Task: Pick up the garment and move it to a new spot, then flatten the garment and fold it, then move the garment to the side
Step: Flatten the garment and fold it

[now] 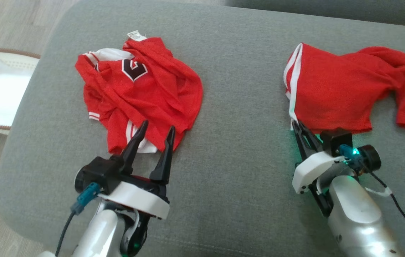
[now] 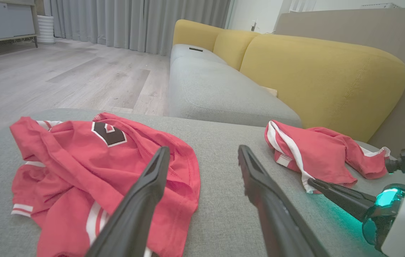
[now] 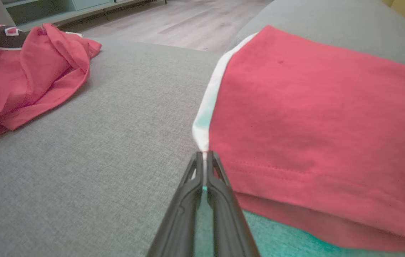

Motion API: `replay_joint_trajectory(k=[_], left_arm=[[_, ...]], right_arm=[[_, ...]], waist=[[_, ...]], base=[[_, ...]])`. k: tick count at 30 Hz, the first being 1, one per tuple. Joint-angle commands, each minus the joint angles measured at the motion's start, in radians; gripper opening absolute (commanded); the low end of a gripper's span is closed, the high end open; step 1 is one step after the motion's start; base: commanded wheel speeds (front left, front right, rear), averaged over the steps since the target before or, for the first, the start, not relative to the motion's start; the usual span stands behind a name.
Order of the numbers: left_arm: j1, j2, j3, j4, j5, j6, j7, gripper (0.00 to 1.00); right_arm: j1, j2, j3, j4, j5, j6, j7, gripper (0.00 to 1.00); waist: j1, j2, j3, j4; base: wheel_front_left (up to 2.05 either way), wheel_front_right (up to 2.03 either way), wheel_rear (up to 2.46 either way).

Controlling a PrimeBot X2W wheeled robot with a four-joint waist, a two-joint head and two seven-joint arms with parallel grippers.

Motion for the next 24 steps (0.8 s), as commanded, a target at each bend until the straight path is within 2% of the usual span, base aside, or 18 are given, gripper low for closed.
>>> replay_joint_trajectory(k=[1,15,24], left_arm=[[-0.027,0.003,0.040,-0.030,-0.001,0.007,-0.006,1.00],[-0.010,0.003,0.094,-0.019,0.021,-0.004,-0.006,1.00],[-0.030,0.003,0.122,0.011,0.052,-0.020,-0.006,1.00]], right_arm=[[-0.023,0.000,0.011,-0.050,-0.010,-0.001,-0.014,0.00],[0.139,0.000,-0.107,-0.262,-0.043,-0.001,-0.014,0.00],[0.243,-0.026,-0.203,-0.363,-0.097,-0.001,-0.009,0.00]], waist=[[0.0000,-0.0001,-0.004,-0.013],[0.0000,-0.0001,-0.065,-0.187],[0.0000,-0.0001,-0.054,-0.311]], base=[[0.00,0.00,0.00],[0.00,0.00,0.00],[0.00,0.00,0.00]])
